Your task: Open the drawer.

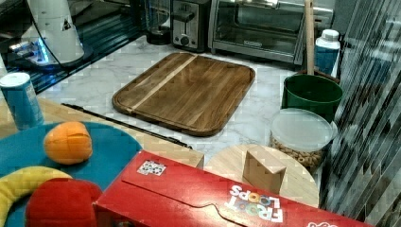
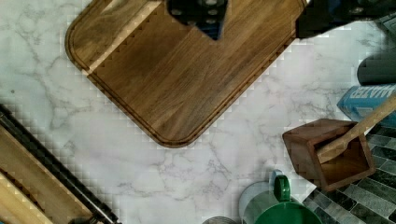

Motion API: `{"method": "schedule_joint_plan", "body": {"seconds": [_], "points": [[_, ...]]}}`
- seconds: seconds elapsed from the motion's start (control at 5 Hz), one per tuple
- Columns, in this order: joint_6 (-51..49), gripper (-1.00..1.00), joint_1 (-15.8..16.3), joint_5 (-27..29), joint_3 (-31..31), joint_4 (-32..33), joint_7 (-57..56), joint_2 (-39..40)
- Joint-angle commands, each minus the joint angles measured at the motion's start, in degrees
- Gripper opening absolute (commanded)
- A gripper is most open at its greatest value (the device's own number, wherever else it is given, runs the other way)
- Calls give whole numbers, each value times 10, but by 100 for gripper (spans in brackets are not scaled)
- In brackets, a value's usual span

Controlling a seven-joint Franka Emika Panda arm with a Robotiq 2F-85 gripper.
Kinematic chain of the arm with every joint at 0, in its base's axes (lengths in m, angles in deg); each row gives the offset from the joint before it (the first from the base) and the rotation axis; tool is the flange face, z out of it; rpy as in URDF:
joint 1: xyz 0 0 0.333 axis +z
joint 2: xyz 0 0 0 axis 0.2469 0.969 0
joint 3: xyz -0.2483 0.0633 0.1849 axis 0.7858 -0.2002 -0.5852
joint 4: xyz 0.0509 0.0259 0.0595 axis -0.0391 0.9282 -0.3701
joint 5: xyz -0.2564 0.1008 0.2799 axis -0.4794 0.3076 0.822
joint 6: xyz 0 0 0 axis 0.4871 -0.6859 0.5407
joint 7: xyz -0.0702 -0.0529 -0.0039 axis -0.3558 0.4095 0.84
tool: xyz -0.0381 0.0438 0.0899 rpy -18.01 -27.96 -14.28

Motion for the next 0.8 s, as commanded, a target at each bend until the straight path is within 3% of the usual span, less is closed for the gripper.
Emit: {"method": "schedule_joint_plan", "body": {"seconds": [0.2, 0.4, 0.8], "points": [[0, 100, 0, 0, 0, 0, -1, 0], [8, 100, -8, 28, 8, 25, -45, -11], [16, 100, -21, -9, 23, 43, -197, -6]]}}
